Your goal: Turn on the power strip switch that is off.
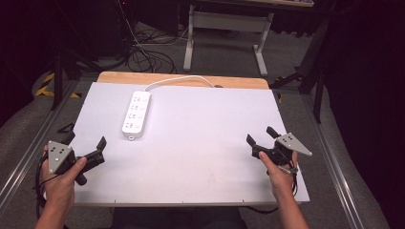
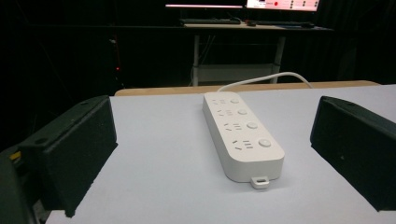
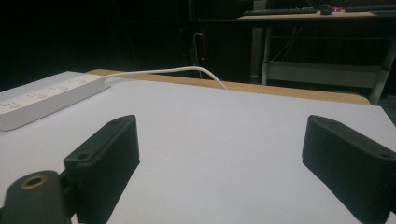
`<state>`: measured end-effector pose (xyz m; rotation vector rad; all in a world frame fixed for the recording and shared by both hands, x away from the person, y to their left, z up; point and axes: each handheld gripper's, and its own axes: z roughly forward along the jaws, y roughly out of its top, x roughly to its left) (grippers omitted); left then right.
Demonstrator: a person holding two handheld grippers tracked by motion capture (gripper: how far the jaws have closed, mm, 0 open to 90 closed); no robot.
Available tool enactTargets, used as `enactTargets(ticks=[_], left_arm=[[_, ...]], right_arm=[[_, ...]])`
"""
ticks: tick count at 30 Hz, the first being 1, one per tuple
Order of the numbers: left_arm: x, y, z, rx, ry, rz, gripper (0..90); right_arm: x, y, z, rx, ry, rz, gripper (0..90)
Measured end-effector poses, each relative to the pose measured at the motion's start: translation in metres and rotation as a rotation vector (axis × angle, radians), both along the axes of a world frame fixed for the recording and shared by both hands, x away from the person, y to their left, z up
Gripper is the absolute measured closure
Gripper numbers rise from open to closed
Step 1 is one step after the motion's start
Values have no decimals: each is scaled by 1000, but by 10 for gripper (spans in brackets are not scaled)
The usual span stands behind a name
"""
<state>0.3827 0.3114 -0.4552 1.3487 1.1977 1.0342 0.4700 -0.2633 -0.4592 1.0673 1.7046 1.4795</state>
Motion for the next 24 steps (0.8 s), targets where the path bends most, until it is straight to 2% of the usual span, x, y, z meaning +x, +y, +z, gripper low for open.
enactTargets(ticks=[8, 11, 14, 15, 17, 20, 21, 22, 23, 24], left_arm=[[2, -1, 0, 9, -11, 30, 44], [2, -3, 1, 17, -22, 41, 136], [1, -3, 3, 44, -5, 25, 241], [0, -4, 5, 49, -9, 22, 241], [-2, -3, 9, 53, -35, 20, 410], [-3, -2, 10, 50, -42, 19, 703], [-4, -2, 11, 47, -47, 16, 768], [-4, -2, 11, 37, -53, 11, 768], [-4, 0, 11, 37, -59, 6, 846], [-5, 0, 12, 37, -63, 3, 873]], right_arm=[[0, -2, 0, 3, -4, -7, 113], [0, -2, 0, 9, -4, -10, 114], [-1, -2, 1, 10, -4, -9, 115], [-1, -2, 1, 10, -4, -9, 115], [-1, -3, 1, 12, -4, -10, 115], [-2, -3, 1, 13, -7, -9, 115], [-2, -3, 2, 12, -8, -9, 115], [-2, -3, 2, 12, -8, -9, 115], [-2, -3, 2, 16, -9, -10, 116], [-2, -4, 2, 12, -10, -9, 116]])
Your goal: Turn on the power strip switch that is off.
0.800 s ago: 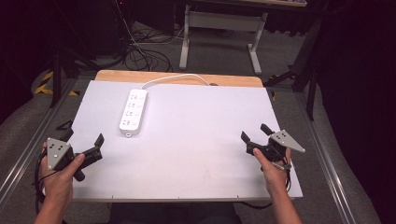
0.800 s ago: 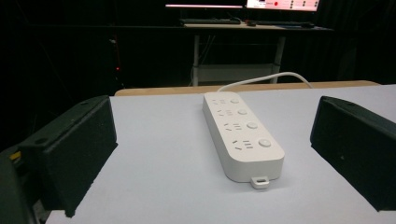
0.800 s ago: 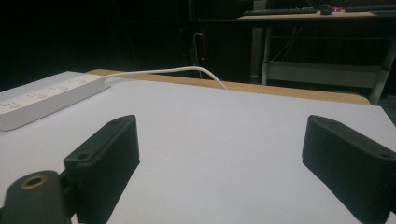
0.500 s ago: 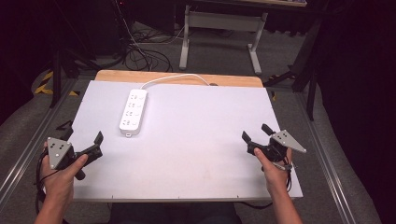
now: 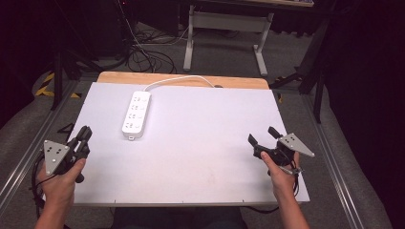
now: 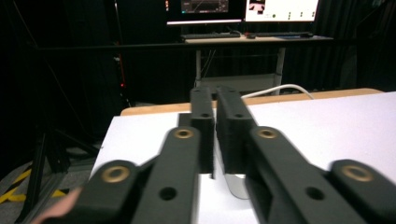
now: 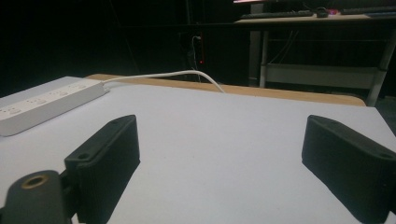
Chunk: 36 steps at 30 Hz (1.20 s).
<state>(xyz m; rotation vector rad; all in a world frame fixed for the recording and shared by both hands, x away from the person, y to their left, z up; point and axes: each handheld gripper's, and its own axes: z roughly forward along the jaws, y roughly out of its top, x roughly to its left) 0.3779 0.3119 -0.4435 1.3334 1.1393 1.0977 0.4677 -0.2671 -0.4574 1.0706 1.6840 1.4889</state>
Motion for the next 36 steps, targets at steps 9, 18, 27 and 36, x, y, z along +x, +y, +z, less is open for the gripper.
enactTargets(ticks=[9, 18, 27, 36], left_arm=[[1, 9, 5, -17, 4, 10, 900], [30, 23, 12, -42, 94, 66, 900], [63, 3, 43, 83, 172, 9, 900], [92, -18, 56, 175, 298, -41, 900]], right_arm=[[0, 1, 0, 6, 3, 2, 116], [0, 2, 2, 4, -7, 22, 115], [0, 1, 4, 6, -11, 33, 118], [6, 4, 3, -18, -8, 45, 121]])
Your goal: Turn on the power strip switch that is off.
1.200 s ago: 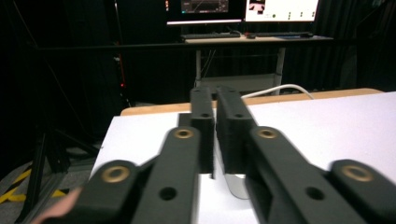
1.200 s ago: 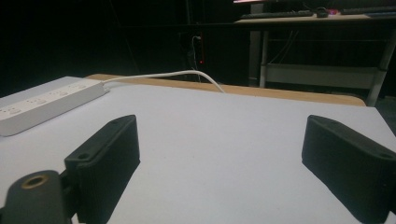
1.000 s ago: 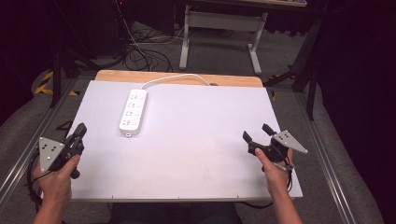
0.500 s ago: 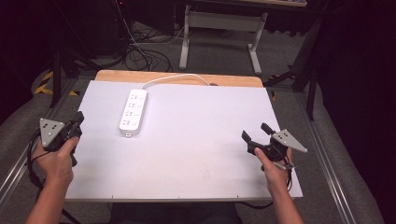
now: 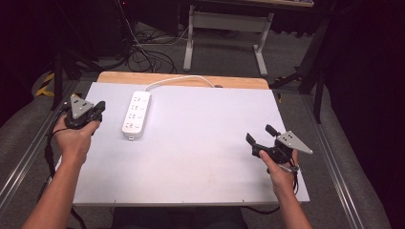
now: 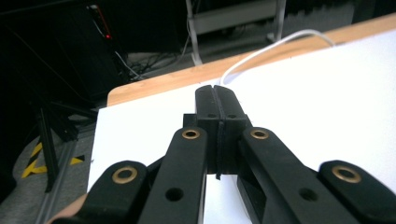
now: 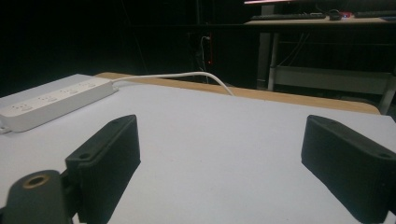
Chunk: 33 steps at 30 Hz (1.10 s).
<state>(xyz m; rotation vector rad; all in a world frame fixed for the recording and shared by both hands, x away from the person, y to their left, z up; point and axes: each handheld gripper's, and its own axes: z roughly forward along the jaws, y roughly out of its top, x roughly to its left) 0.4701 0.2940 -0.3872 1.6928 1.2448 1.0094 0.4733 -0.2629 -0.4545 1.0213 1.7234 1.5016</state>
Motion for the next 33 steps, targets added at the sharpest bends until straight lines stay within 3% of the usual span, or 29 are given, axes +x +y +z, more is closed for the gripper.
enactTargets(ticks=[6, 17, 21, 22, 23, 26, 31, 33], left_arm=[[27, -16, 8, 43, 68, -23, 900], [55, -37, 6, 100, 179, -84, 900], [69, -49, -2, 137, 240, -115, 900], [77, -53, -9, 165, 270, -111, 900], [77, -53, -9, 165, 270, -111, 900], [87, -57, -23, 160, 338, -105, 900], [102, -67, -46, 163, 416, -113, 900], [104, -69, -49, 160, 428, -111, 900]], right_arm=[[2, 2, -1, -16, 7, 16, 121], [5, 3, -2, -11, 9, 25, 123], [5, 4, -3, -15, 14, 28, 123], [5, 5, -3, -15, 14, 30, 123], [5, 5, -3, -15, 14, 30, 123], [6, 7, -5, -26, 23, 37, 123], [4, 8, -5, -22, 18, 45, 127], [3, 7, -4, -18, 17, 45, 128]])
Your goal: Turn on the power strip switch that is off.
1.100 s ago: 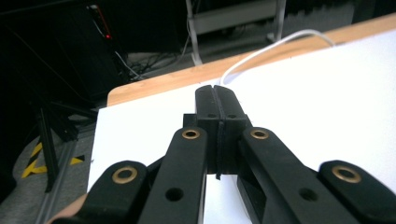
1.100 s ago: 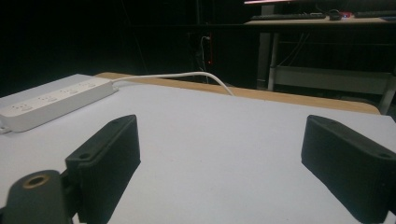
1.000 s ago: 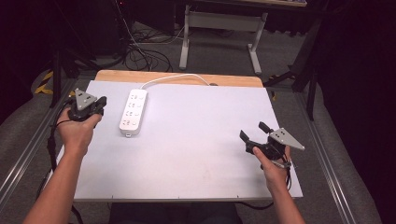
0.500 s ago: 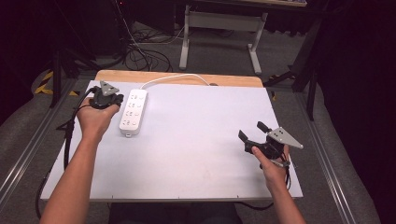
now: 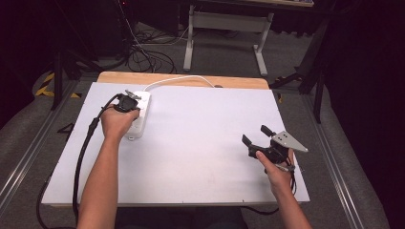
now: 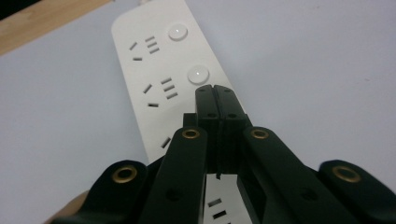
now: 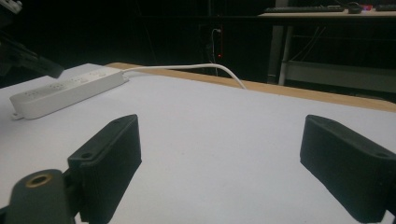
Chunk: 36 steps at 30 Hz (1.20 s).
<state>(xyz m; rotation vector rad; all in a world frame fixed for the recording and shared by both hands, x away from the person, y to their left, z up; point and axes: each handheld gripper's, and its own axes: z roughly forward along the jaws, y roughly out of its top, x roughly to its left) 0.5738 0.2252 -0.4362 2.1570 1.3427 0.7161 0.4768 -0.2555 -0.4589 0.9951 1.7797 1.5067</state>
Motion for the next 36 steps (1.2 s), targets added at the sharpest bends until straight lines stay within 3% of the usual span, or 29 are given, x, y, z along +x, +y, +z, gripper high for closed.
enactTargets(ticks=[5, 8, 15, 19, 24, 26, 29, 36], left_arm=[[5, -3, -11, -8, 33, 0, 900], [5, 0, -11, -38, 36, 8, 900], [0, 8, -17, -115, 5, 19, 900], [0, 7, -19, -104, -3, 15, 900], [-1, 8, -21, -117, -12, 17, 900], [-2, 9, -23, -141, -18, 33, 900], [-3, 8, -23, -134, -21, 35, 900], [2, 6, -21, -151, 16, 48, 900]], right_arm=[[0, 0, 0, 1, 0, 2, 128], [1, 1, 0, 0, 0, 3, 130], [0, 2, 0, 0, -2, -3, 131], [0, 5, 1, 1, -4, -1, 131], [0, 6, 1, -5, -3, -2, 131], [1, 5, 1, -3, -3, -5, 131], [1, 5, 1, -2, -5, -8, 131], [0, 4, 2, 3, -8, -15, 131]])
